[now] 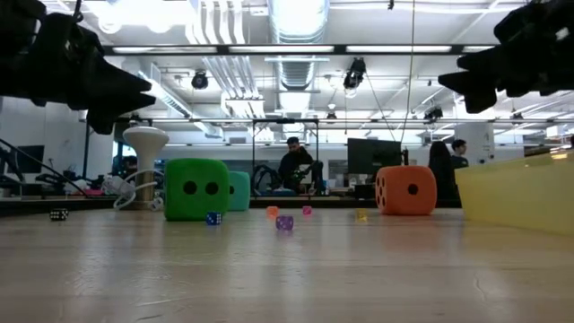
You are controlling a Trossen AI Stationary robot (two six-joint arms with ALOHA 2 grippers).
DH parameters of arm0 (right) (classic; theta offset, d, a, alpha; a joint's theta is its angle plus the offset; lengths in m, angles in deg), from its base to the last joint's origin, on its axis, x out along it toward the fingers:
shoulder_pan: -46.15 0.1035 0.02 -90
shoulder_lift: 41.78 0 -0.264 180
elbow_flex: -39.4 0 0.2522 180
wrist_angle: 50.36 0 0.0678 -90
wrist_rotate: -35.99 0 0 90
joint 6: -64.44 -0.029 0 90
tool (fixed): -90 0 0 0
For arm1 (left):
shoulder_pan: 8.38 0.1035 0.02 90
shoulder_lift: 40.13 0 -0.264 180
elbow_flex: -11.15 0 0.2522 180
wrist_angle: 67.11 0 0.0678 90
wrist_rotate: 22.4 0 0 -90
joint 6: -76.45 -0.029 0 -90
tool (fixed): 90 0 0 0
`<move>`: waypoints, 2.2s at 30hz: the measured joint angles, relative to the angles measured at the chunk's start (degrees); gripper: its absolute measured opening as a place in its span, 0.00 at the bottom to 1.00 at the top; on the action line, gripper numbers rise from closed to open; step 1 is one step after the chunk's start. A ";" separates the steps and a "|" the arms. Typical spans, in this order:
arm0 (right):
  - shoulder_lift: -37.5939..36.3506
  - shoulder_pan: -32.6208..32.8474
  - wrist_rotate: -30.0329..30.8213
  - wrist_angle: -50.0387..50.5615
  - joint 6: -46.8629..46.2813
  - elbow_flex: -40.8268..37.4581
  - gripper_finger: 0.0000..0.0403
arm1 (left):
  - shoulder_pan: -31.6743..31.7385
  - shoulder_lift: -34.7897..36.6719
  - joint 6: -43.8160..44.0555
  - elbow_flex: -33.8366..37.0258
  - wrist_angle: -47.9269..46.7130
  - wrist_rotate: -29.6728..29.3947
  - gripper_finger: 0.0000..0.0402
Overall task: Pick & Place Dice
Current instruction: Put the small yellow dice into the yellow bin
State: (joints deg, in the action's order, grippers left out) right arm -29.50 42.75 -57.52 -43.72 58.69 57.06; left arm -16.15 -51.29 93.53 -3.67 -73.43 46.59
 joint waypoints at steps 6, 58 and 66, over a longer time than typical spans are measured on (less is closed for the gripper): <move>13.64 0.02 0.98 3.39 2.04 10.48 0.54 | 0.02 -0.35 0.79 -1.74 -1.07 0.01 0.40; 93.77 0.17 12.67 48.05 10.35 64.94 0.54 | 0.04 -7.45 -6.70 -8.41 -7.57 3.07 0.65; 94.46 -2.63 10.32 45.97 12.37 63.36 0.54 | 0.04 -7.47 -6.81 -8.37 -7.74 3.07 0.65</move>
State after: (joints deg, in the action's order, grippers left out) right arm 64.96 40.13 -47.20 2.25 71.07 120.43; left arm -16.10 -58.77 86.72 -12.04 -81.17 49.66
